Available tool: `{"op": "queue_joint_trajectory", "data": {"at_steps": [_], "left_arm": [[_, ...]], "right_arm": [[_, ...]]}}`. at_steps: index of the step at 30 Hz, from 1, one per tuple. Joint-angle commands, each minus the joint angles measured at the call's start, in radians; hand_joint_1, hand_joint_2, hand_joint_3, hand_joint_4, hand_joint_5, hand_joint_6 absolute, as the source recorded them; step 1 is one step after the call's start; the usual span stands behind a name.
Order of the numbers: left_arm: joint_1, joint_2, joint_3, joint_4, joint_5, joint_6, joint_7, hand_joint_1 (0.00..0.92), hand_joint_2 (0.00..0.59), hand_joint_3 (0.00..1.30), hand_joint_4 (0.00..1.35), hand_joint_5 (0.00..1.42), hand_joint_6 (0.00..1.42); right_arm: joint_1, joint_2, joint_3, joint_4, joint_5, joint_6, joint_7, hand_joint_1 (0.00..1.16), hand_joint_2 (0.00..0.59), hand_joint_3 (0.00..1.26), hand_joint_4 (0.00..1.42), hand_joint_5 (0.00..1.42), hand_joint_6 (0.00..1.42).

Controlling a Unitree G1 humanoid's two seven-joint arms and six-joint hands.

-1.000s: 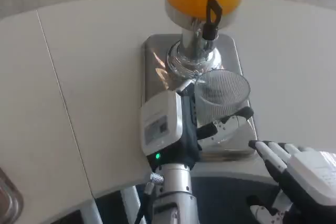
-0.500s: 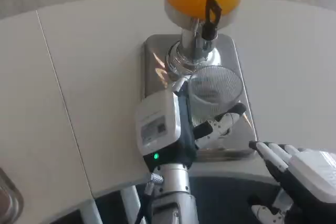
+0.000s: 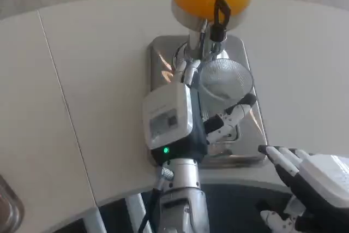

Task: Grasp the cup under the faucet to collect the drink, then remove the cup.

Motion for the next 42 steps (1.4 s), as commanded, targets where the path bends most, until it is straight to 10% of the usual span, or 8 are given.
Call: {"op": "queue_joint_trajectory", "data": {"at_steps": [1,42], "left_arm": [[-0.020,-0.021,-0.002,-0.004,0.003,0.019,-0.008,0.188,0.097,0.28,0.13,0.43,0.38],[0.261,0.162,0.143,-0.553,-0.039,-0.118,-0.186,0.037,0.076,0.25,0.14,0.40,0.39]], "right_arm": [[-0.003,-0.006,0.009,0.016,-0.001,0.009,0.015,0.25,0.492,0.00,0.00,0.00,0.00],[-0.025,-0.005,0.034,0.056,-0.009,-0.033,-0.069,0.25,0.498,0.00,0.00,0.00,0.00]]}}
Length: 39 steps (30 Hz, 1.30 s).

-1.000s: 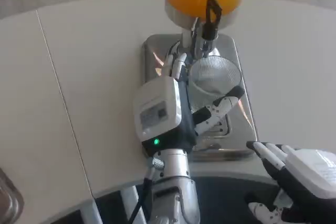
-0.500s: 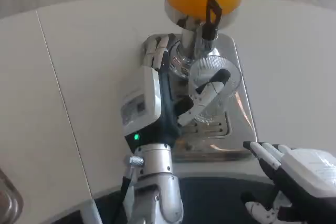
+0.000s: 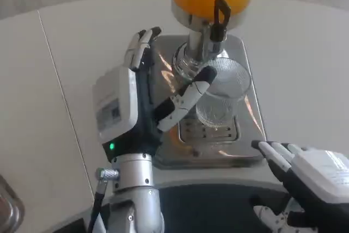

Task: Grasp the cup under the faucet to collect the drink, then remove the cup.

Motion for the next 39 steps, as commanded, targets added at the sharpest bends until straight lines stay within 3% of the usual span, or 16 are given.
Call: {"op": "queue_joint_trajectory", "data": {"at_steps": [1,11,21,25,33,39], "left_arm": [[0.049,0.011,0.016,-0.083,0.003,-0.010,-0.037,0.036,0.076,0.25,0.14,0.40,0.39],[0.182,0.050,0.090,-0.303,-0.014,0.007,-0.176,0.004,0.078,0.25,0.18,0.33,0.35],[0.287,0.037,0.189,-0.574,-0.169,0.038,-0.391,0.000,0.086,0.20,0.13,0.24,0.24],[0.326,0.022,0.241,-0.729,-0.303,0.098,-0.508,0.000,0.086,0.15,0.08,0.21,0.23],[0.358,0.018,0.286,-0.953,-0.452,0.247,-0.651,0.000,0.092,0.10,0.04,0.18,0.20],[0.365,0.041,0.301,-1.093,-0.532,0.362,-0.719,0.000,0.097,0.09,0.00,0.15,0.17]], "right_arm": [[0.004,-0.010,0.004,0.018,0.009,-0.019,-0.026,0.25,0.498,0.00,0.00,0.00,0.00],[-0.025,-0.009,0.031,0.076,0.013,-0.038,-0.062,0.27,0.496,0.00,0.00,0.00,0.00],[-0.035,-0.007,0.070,0.092,-0.015,-0.051,-0.096,0.31,0.495,0.00,0.00,0.00,0.00],[-0.034,-0.002,0.089,0.084,-0.041,-0.050,-0.090,0.32,0.494,0.00,0.00,0.00,0.00],[-0.024,0.011,0.116,0.091,-0.073,-0.039,-0.082,0.33,0.494,0.00,0.00,0.00,0.00],[-0.016,0.015,0.122,0.097,-0.076,-0.035,-0.083,0.33,0.493,0.00,0.00,0.00,0.00]]}}
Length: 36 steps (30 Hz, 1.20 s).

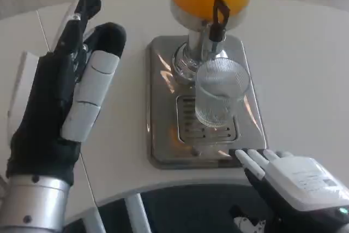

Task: Grasp the cup under the faucet to collect the drink, then remove the cup.

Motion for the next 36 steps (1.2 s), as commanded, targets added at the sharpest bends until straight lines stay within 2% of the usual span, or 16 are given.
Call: {"op": "queue_joint_trajectory", "data": {"at_steps": [1,6,11,12,14,18,19,22,24,27,31,36], "left_arm": [[0.015,0.019,0.007,-0.087,-0.050,0.071,-0.045,0.000,0.099,0.08,0.00,0.15,0.16],[0.025,0.033,-0.057,-0.097,-0.039,0.023,-0.072,0.000,0.102,0.07,0.00,0.12,0.13],[0.083,0.031,-0.111,-0.097,0.026,0.022,-0.059,0.000,0.104,0.07,0.00,0.12,0.13],[0.095,0.043,-0.114,-0.097,0.045,0.036,-0.056,0.000,0.105,0.07,0.00,0.12,0.13],[0.109,0.064,-0.107,-0.078,0.076,0.041,-0.054,0.000,0.108,0.07,0.00,0.12,0.13],[0.121,0.092,-0.089,-0.030,0.110,0.014,-0.051,0.000,0.111,0.07,0.00,0.12,0.13],[0.123,0.097,-0.087,-0.022,0.116,0.007,-0.050,0.000,0.112,0.07,0.00,0.12,0.13],[0.140,0.107,-0.085,0.000,0.132,-0.011,-0.043,0.000,0.113,0.07,0.00,0.12,0.12],[0.162,0.116,-0.086,0.019,0.145,-0.032,-0.041,0.000,0.115,0.07,0.00,0.11,0.12],[0.193,0.133,-0.095,0.049,0.173,-0.077,-0.039,0.000,0.116,0.07,0.00,0.11,0.12],[0.238,0.164,-0.106,0.091,0.227,-0.158,-0.028,0.000,0.118,0.06,0.00,0.10,0.12],[0.347,0.253,-0.052,0.170,0.314,-0.350,0.012,0.000,0.118,0.04,0.00,0.06,0.10]], "right_arm": [[0.014,0.005,0.004,0.000,-0.002,0.007,0.002,0.33,0.493,0.00,0.00,0.00,0.00],[0.024,0.005,0.003,-0.001,0.003,0.010,0.002,0.33,0.491,0.00,0.00,0.00,0.00],[0.034,0.007,-0.001,-0.008,0.016,0.007,-0.012,0.33,0.492,0.00,0.00,0.00,0.00],[0.040,0.013,-0.018,-0.016,0.048,0.006,-0.032,0.32,0.492,0.00,0.00,0.00,0.00],[0.058,0.036,-0.076,-0.029,0.160,-0.011,-0.099,0.32,0.492,0.00,0.00,0.00,0.00],[0.057,0.069,-0.207,-0.034,0.417,-0.087,-0.222,0.27,0.493,0.00,0.00,0.00,0.00],[0.041,0.074,-0.241,-0.029,0.488,-0.094,-0.237,0.22,0.497,0.00,0.00,0.00,0.00],[-0.031,0.082,-0.331,-0.035,0.670,-0.070,-0.253,0.21,0.497,0.00,0.00,0.00,0.00],[-0.074,0.075,-0.370,-0.040,0.745,-0.051,-0.255,0.20,0.496,0.00,0.00,0.00,0.00],[-0.140,0.047,-0.397,-0.006,0.818,-0.041,-0.255,0.17,0.504,0.00,0.00,0.00,0.00],[-0.219,0.022,-0.391,0.085,0.866,-0.073,-0.279,0.08,0.482,0.00,0.00,0.00,0.00],[-0.332,-0.002,-0.376,0.192,0.908,-0.084,-0.286,0.05,0.494,0.00,0.00,0.00,0.00]]}}
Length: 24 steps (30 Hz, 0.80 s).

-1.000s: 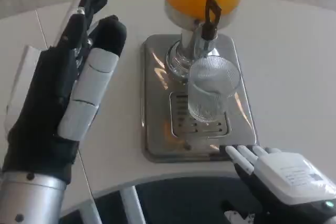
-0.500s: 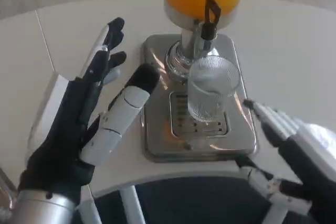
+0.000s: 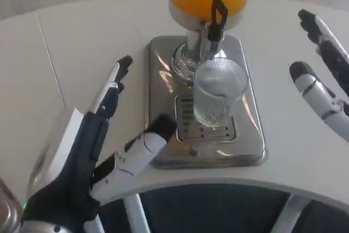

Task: Grasp the cup under the faucet to collect the drink, then remove the cup.

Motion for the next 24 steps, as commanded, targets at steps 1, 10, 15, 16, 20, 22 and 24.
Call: {"op": "queue_joint_trajectory", "data": {"at_steps": [1,10,15,16,20,22,24], "left_arm": [[0.095,0.068,0.049,0.066,0.057,-0.161,0.037,0.000,0.118,0.04,0.00,0.05,0.10],[0.237,0.149,0.208,0.141,0.074,-0.431,0.075,0.000,0.118,0.03,0.00,0.05,0.09],[0.270,0.158,0.251,0.157,0.083,-0.507,0.067,0.000,0.119,0.03,0.00,0.04,0.09],[0.275,0.159,0.256,0.158,0.086,-0.520,0.064,0.000,0.119,0.03,0.00,0.04,0.09],[0.290,0.166,0.276,0.169,0.101,-0.562,0.058,0.000,0.117,0.03,0.00,0.02,0.08],[0.292,0.164,0.283,0.173,0.101,-0.573,0.054,0.000,0.118,0.03,0.00,0.02,0.08],[0.293,0.162,0.288,0.175,0.104,-0.582,0.053,0.000,0.118,0.03,0.00,0.02,0.08]], "right_arm": [[-0.087,-0.032,0.010,0.075,0.045,-0.023,-0.017,0.05,0.495,0.00,0.00,0.00,0.00],[-0.221,-0.032,0.067,0.200,0.071,-0.042,-0.052,0.05,0.508,0.00,0.00,0.00,0.00],[-0.283,-0.028,0.105,0.271,0.076,-0.047,-0.067,0.05,0.512,0.00,0.00,0.00,0.00],[-0.294,-0.026,0.112,0.286,0.075,-0.050,-0.072,0.05,0.513,0.00,0.00,0.00,0.00],[-0.336,-0.015,0.141,0.339,0.081,-0.053,-0.079,0.04,0.519,0.00,0.00,0.00,0.00],[-0.352,-0.009,0.153,0.358,0.084,-0.055,-0.081,0.04,0.522,0.00,0.00,0.00,0.00],[-0.368,0.000,0.170,0.374,0.084,-0.055,-0.084,0.04,0.524,0.00,0.00,0.00,0.00]]}}
